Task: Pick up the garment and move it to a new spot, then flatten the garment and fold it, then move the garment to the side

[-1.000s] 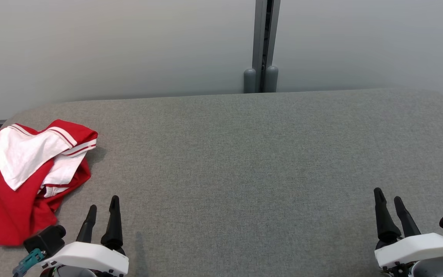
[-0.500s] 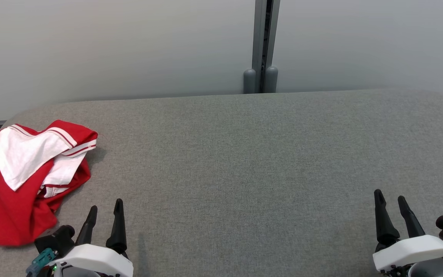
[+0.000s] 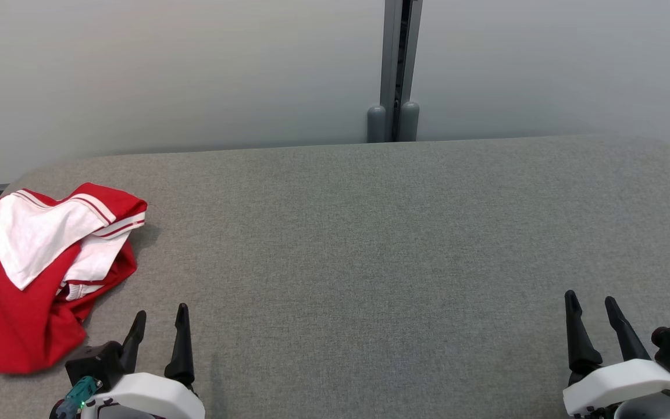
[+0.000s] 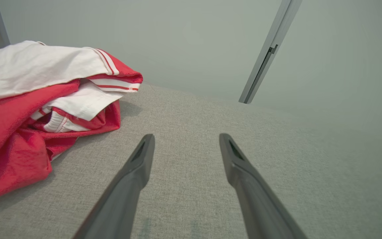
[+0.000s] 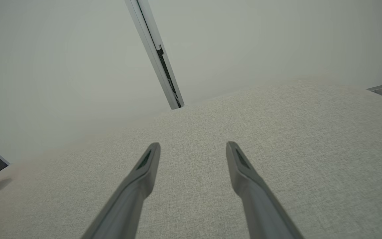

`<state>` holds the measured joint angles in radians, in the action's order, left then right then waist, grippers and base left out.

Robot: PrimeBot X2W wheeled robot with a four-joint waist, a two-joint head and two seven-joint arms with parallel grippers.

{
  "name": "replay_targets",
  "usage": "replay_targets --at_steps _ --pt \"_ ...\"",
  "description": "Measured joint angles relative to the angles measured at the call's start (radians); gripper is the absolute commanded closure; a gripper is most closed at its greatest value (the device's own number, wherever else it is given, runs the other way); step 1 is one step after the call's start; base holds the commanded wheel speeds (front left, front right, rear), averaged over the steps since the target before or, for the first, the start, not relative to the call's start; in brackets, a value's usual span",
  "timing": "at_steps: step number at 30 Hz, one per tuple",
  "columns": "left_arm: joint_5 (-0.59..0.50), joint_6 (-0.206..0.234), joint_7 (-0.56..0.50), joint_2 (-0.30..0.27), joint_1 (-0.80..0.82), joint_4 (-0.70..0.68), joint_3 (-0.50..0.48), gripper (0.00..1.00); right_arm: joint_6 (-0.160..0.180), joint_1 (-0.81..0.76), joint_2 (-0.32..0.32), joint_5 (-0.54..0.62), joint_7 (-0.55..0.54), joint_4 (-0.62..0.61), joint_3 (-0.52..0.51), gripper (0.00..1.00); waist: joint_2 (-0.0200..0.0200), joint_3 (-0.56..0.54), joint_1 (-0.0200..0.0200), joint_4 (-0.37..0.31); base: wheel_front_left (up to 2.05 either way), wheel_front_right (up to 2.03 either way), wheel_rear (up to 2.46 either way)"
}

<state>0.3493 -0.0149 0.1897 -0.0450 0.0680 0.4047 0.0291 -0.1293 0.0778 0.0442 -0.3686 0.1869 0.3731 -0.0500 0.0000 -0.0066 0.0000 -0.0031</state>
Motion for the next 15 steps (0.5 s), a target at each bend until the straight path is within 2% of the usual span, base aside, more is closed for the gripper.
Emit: replay_targets --at_steps 15 --pt "-0.122 0.016 0.031 -0.001 0.0 0.013 0.001 0.0 0.0 0.006 0.001 0.133 0.032 0.014 -0.013 0.0 0.0 -0.001 0.0 0.0 0.0 0.0 0.0"
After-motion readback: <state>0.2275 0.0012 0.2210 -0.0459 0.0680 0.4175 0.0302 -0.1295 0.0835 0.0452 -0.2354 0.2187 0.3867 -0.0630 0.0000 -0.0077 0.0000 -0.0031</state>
